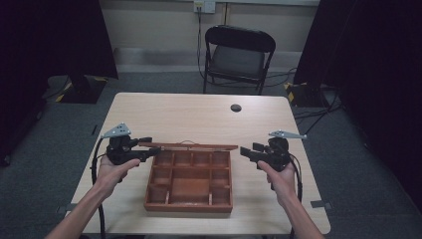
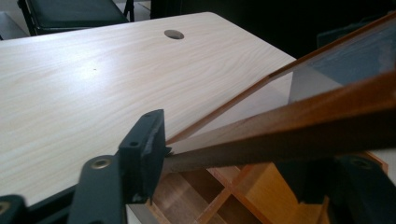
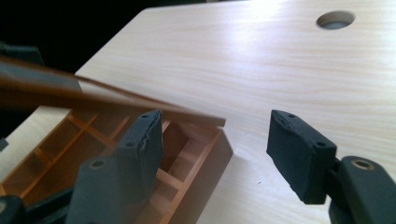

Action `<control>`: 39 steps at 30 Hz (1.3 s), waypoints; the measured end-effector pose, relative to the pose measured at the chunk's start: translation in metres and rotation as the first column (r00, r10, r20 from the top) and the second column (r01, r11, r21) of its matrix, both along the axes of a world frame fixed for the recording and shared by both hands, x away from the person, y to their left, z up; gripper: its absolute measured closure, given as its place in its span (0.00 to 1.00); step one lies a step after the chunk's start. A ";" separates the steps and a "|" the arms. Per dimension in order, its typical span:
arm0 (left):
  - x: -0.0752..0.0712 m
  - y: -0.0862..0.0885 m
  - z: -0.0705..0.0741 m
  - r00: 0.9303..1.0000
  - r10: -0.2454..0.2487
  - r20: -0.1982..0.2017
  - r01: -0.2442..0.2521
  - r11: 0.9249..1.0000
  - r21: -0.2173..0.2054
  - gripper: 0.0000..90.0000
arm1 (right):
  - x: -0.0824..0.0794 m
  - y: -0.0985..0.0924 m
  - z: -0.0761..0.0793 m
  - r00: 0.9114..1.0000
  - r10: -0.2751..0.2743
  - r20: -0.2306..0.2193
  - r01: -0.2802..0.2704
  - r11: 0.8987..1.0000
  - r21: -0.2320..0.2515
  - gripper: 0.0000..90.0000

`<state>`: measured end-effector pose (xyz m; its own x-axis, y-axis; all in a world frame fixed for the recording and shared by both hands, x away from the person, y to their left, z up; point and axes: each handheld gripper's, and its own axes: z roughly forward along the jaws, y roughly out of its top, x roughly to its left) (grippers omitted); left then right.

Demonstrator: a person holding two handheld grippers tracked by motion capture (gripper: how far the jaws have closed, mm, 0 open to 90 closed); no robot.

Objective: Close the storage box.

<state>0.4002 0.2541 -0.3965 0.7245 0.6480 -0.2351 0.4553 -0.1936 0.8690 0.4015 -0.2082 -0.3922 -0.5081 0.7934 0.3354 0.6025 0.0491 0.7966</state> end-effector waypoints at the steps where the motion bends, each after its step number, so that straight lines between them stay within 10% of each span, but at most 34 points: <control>1: -0.002 -0.001 -0.001 1.000 0.004 -0.009 -0.004 1.000 0.000 0.35 | 0.000 -0.001 0.003 1.000 -0.006 0.007 0.006 1.000 0.006 0.40; 12: -0.014 -0.002 -0.008 1.000 -0.019 -0.018 0.020 0.999 0.048 0.25 | 0.000 0.027 0.037 0.984 0.174 0.041 -0.176 0.983 0.046 0.45; 18: -0.017 -0.003 -0.012 1.000 -0.022 -0.017 0.022 0.998 0.053 0.23 | -0.014 0.064 0.057 0.937 0.343 0.064 -0.345 0.939 0.014 0.62; 21: -0.019 -0.002 -0.012 0.999 -0.026 -0.019 0.026 0.998 0.048 0.23 | -0.019 0.078 0.063 0.927 0.370 0.061 -0.369 0.929 -0.017 0.68; 31: -0.020 -0.001 -0.015 0.999 -0.037 -0.016 0.038 0.998 0.053 0.22 | -0.019 0.133 0.067 0.812 0.583 -0.011 -0.583 0.812 0.000 0.83; 35: -0.021 -0.002 -0.016 0.999 -0.038 -0.017 0.039 0.997 0.059 0.22 | -0.015 0.144 0.059 0.800 0.598 -0.051 -0.598 0.801 0.008 0.86; 39: -0.021 -0.002 -0.017 0.999 -0.042 -0.010 0.043 0.997 0.067 0.21 | -0.016 0.144 0.055 0.808 0.588 -0.045 -0.588 0.809 0.010 0.87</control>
<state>0.3791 0.2517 -0.4133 0.7497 0.6313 -0.1988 0.4531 -0.2707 0.8493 0.3858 -0.0647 -0.3370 -0.8628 0.3492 0.3655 0.4912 0.4086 0.7693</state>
